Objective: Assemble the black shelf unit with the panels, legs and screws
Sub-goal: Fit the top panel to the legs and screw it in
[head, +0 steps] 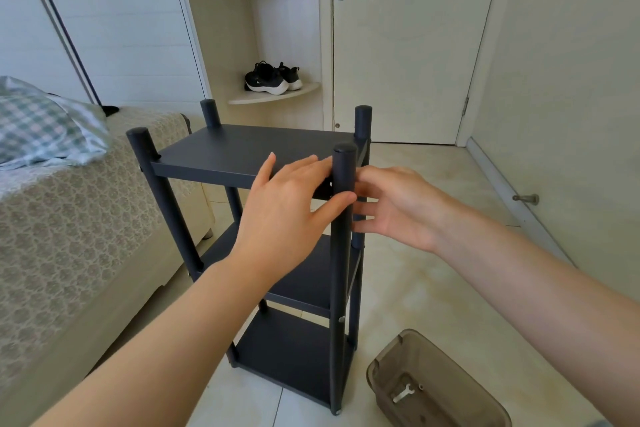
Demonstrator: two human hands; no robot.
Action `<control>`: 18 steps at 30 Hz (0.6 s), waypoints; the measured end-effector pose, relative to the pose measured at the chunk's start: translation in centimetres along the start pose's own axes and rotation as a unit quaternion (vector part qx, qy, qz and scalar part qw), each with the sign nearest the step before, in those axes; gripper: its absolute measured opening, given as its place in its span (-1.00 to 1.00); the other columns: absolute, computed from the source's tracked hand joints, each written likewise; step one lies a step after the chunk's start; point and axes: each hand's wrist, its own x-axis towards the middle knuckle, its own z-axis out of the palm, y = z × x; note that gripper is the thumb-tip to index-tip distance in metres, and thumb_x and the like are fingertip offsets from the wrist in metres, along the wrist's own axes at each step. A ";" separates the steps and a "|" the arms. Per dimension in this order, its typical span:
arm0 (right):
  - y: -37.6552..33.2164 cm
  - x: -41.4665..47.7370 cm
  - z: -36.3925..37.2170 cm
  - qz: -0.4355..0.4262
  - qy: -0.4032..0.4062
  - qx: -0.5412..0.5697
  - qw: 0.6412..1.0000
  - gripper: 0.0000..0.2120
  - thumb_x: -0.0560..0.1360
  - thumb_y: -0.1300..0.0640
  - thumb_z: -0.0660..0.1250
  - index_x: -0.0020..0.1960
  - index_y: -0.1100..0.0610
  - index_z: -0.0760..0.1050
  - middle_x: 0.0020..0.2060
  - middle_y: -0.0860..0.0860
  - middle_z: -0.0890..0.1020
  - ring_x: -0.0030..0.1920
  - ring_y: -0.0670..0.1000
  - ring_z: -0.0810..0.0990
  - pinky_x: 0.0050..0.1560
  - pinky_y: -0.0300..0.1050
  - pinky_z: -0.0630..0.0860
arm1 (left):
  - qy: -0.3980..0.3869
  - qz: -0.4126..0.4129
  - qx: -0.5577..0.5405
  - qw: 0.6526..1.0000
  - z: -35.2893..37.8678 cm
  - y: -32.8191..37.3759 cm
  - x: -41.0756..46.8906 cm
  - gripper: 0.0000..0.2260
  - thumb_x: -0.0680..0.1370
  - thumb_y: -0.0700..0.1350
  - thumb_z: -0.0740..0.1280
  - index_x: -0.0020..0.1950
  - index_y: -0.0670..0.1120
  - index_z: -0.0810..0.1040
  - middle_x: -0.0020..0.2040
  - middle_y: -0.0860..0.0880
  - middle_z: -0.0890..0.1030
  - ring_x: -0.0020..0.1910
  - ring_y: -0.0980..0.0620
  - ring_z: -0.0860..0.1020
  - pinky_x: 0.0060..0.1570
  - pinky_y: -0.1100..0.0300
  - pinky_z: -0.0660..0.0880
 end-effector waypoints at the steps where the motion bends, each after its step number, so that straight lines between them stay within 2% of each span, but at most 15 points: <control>1: 0.1 -0.1 -0.2 0.002 -0.004 0.004 1.000 -0.82 0.57 0.21 0.29 0.09 0.25 0.61 -0.10 0.16 0.62 -0.24 0.07 0.66 -0.18 0.00 0.60 | 0.004 0.004 0.005 1.000 0.1 0.0 -0.1 -0.60 0.58 0.25 0.13 0.27 0.11 0.56 0.16 0.14 0.64 0.39 0.07 0.46 0.49 0.06 0.01; 3: 0.2 -0.2 -0.6 0.003 -0.006 0.004 1.000 -0.78 0.58 0.20 0.27 0.16 0.27 0.56 -0.11 0.14 0.64 -0.21 0.06 0.67 -0.17 -0.02 0.61 | 0.013 -0.001 0.004 1.000 0.3 -0.1 -0.2 -0.62 0.59 0.23 0.15 0.25 0.10 0.58 0.14 0.15 0.65 0.39 0.06 0.47 0.44 0.11 0.09; 6: 0.5 -0.4 -1.9 0.002 0.010 0.002 1.000 -0.75 0.60 0.18 0.27 0.19 0.30 0.54 -0.02 0.15 0.70 -0.04 0.09 0.70 0.08 0.04 0.61 | 0.026 0.001 0.018 0.999 0.6 0.0 -0.6 -0.63 0.60 0.21 0.16 0.25 0.07 0.58 0.17 0.13 0.65 0.37 0.06 0.48 0.41 0.11 0.15; 8: 1.0 -0.7 -3.1 0.013 0.020 -0.013 1.000 -0.74 0.59 0.17 0.28 0.21 0.29 0.53 0.04 0.18 0.69 0.05 0.13 0.69 0.16 0.06 0.58 | 0.035 0.003 0.029 0.999 0.8 0.1 -0.7 -0.64 0.61 0.19 0.17 0.23 0.03 0.59 0.18 0.09 0.65 0.36 0.04 0.50 0.40 0.11 0.17; 13: 4.6 -1.7 -6.6 0.083 0.051 -0.125 0.987 -0.78 0.56 0.16 0.36 0.16 0.22 0.58 -0.01 0.12 0.71 0.03 0.10 0.70 0.19 0.07 0.58 | 0.064 0.003 0.036 0.997 1.3 0.3 -1.0 -0.64 0.62 0.15 0.18 0.23 -0.03 0.59 0.18 0.03 0.65 0.28 0.00 0.53 0.40 0.02 0.23; 18: 10.3 -0.7 -11.2 0.165 0.082 -0.256 0.949 -0.82 0.59 0.14 0.32 0.12 0.20 0.58 0.00 0.11 0.69 0.01 0.08 0.69 0.13 0.02 0.61 | 0.089 0.015 0.040 0.995 2.0 0.2 -1.3 -0.60 0.65 0.17 0.12 0.25 -0.08 0.55 0.12 0.00 0.63 0.24 -0.02 0.51 0.35 0.06 0.21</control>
